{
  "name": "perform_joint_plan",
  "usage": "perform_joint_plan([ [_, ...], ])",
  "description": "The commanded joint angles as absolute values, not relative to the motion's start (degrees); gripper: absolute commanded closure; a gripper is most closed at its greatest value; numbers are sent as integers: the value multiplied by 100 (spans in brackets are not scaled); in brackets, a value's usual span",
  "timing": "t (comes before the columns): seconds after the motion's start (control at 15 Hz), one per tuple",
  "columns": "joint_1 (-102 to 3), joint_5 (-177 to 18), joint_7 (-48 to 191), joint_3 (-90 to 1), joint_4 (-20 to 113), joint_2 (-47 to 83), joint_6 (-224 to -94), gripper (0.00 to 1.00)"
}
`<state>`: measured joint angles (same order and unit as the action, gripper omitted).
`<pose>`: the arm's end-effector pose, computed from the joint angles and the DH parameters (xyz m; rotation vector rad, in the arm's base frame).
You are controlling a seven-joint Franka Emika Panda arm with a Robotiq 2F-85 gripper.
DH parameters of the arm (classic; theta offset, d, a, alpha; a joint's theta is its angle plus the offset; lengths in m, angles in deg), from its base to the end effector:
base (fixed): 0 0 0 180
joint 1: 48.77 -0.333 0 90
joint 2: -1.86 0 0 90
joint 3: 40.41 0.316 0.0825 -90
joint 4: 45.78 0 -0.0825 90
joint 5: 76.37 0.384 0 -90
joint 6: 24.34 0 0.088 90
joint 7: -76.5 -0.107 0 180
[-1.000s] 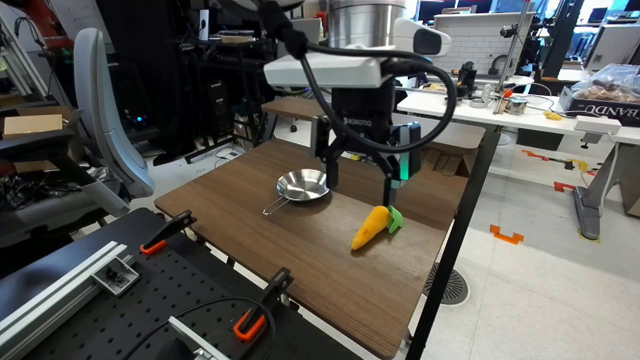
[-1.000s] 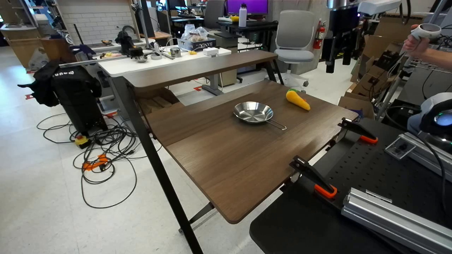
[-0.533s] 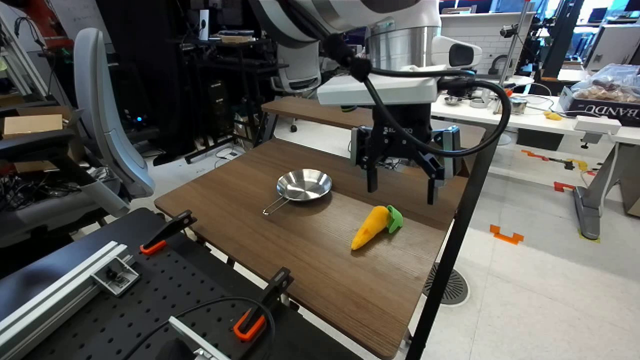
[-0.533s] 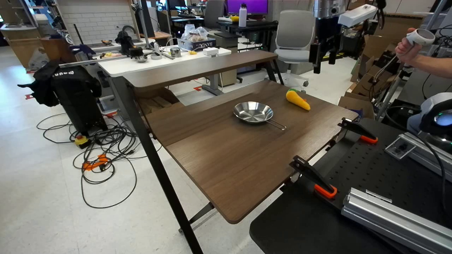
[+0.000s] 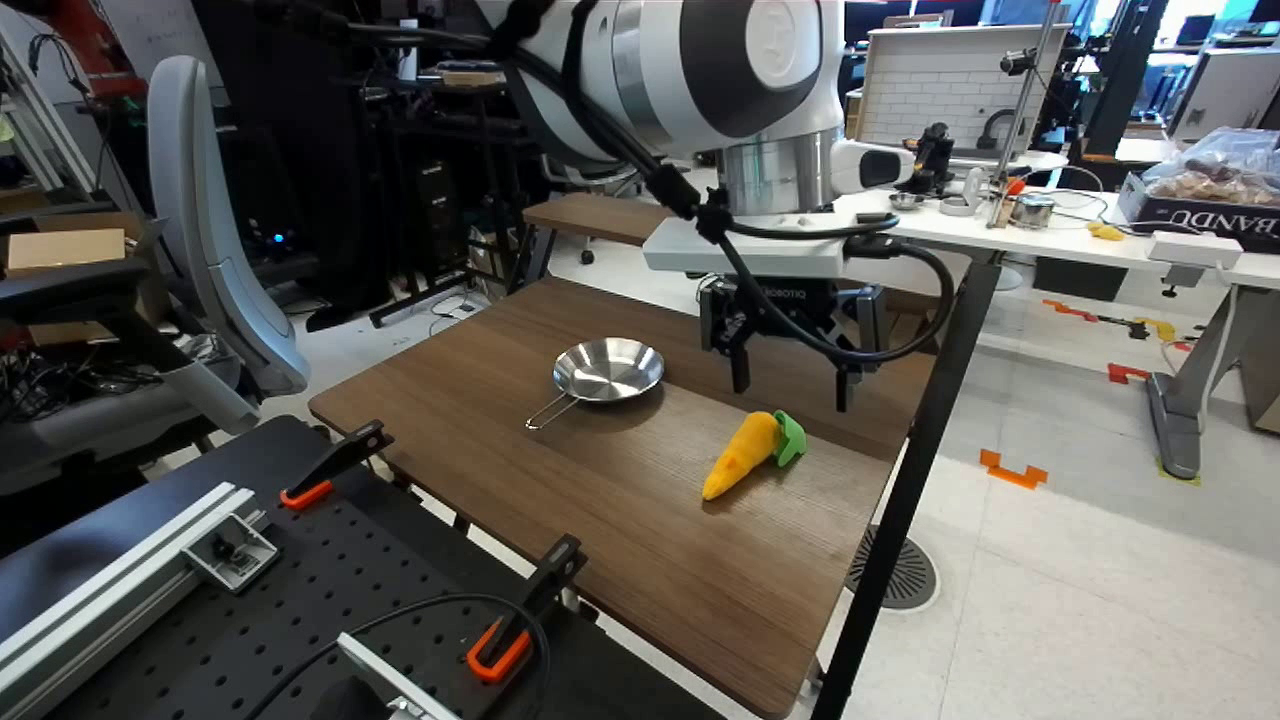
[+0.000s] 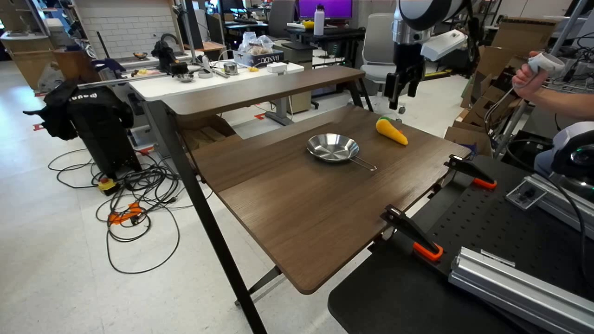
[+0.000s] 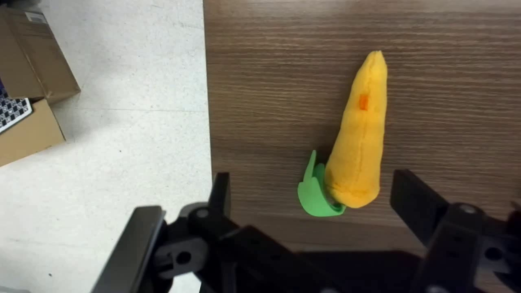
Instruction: Put the carrot plushie on the pan
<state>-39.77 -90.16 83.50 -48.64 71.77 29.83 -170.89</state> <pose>0.5712 -0.1725 0.2005 2.9403 0.0572 -0.0377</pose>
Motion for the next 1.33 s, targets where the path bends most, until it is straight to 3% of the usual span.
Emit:
perform_joint_plan([
  [0.0, -3879, -8688, 8555, -4616, 7051, 3306, -17481, 0],
  [1.27, -3792, -8396, 8725, -4441, 7061, 3819, -17551, 0],
])
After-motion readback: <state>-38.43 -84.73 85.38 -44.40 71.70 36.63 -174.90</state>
